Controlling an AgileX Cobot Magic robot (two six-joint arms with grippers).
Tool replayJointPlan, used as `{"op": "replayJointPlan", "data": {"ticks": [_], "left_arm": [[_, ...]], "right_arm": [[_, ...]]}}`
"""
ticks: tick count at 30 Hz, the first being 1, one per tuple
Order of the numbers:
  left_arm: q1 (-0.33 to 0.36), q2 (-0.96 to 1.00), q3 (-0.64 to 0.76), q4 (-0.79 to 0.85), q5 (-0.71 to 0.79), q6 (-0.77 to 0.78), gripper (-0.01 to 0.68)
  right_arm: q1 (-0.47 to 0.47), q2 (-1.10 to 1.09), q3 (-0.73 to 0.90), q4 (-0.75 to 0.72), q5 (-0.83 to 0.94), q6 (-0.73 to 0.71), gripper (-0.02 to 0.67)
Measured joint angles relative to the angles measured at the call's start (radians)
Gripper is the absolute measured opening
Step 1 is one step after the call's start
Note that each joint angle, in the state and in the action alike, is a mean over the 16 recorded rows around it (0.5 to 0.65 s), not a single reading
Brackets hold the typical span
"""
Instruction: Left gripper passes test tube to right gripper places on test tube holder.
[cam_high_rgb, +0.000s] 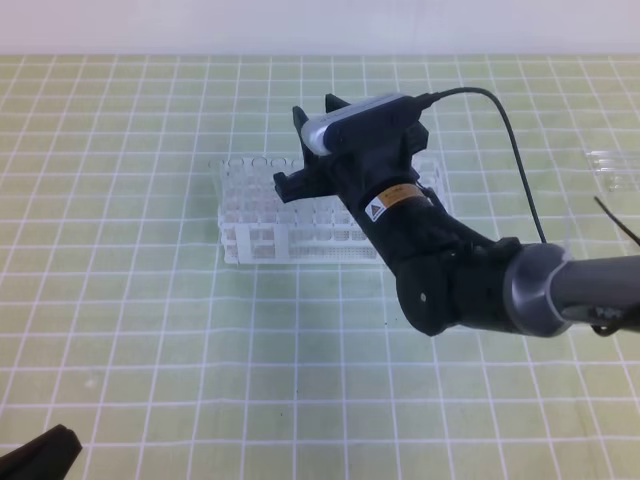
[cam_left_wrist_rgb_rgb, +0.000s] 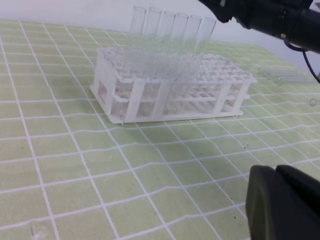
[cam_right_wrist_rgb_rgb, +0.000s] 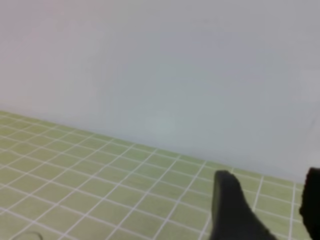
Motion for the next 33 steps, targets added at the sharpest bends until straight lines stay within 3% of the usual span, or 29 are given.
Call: {"op": "replayJointPlan", "data": {"ticks": [12, 24, 33], "left_arm": [[0.0, -0.001, 0.0, 0.004, 0.007, 0.001, -0.002], [0.0, 0.0, 0.0, 0.064, 0.1, 0.006, -0.002], [0.0, 0.001, 0.001, 0.082, 0.13, 0.001, -0.002]], "right_arm": [[0.0, -0.197, 0.0, -0.007, 0.275, -0.032, 0.277], [0.0, -0.521, 0.007, -0.017, 0.707, -0.085, 0.072], [0.0, -0.752, 0.145, -0.017, 0.811, -0.086, -0.01]]}}
